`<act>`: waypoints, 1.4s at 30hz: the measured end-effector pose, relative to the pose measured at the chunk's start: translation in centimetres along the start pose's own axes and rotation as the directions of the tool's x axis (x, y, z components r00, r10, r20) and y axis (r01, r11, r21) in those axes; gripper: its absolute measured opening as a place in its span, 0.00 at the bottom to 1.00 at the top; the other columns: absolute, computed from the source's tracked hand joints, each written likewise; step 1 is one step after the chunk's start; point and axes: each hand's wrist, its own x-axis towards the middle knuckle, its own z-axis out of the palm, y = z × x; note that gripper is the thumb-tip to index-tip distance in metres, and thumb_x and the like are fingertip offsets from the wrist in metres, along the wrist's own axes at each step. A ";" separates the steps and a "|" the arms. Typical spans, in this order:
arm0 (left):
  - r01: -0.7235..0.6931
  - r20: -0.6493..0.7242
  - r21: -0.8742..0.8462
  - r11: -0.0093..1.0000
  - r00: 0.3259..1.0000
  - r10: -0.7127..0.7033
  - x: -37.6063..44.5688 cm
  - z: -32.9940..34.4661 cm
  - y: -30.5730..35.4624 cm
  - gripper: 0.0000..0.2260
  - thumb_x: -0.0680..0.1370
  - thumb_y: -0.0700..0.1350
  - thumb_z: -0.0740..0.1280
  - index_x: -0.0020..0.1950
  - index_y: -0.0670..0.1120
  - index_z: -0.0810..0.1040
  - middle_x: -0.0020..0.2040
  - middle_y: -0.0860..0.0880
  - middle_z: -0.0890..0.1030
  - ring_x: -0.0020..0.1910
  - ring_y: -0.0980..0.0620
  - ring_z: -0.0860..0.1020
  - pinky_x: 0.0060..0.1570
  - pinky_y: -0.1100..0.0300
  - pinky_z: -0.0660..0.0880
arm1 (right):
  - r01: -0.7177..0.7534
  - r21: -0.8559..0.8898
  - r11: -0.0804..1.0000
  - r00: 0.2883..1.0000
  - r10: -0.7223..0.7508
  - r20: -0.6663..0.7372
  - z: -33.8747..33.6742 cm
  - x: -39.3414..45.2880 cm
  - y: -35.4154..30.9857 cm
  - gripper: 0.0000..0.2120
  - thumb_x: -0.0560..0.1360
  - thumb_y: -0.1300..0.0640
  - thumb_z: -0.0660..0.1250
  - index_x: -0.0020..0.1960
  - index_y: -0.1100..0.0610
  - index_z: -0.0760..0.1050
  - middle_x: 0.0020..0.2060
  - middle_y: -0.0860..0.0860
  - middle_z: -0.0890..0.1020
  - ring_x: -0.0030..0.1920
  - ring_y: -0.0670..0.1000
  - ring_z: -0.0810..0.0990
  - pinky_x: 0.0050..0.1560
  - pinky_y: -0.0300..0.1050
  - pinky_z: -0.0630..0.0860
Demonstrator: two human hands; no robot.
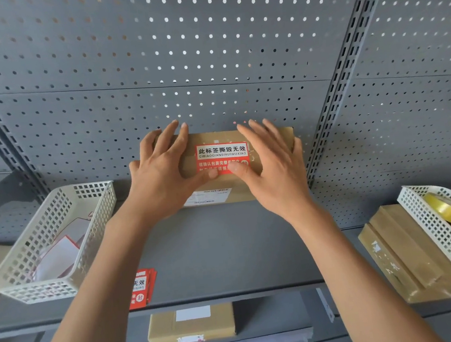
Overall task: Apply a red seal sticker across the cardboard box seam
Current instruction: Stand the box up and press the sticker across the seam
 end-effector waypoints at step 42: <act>0.001 0.037 -0.365 0.931 0.999 0.013 1.4 -1.0 -1.2 0.40 0.69 0.58 0.79 0.77 0.53 0.68 0.75 0.59 0.66 0.74 0.49 0.63 0.74 0.43 0.64 | -0.037 0.301 0.953 0.990 -0.006 0.142 -2.1 1.7 1.5 0.26 0.73 0.48 0.75 0.68 0.39 0.73 0.72 0.38 0.70 0.75 0.41 0.59 0.72 0.52 0.51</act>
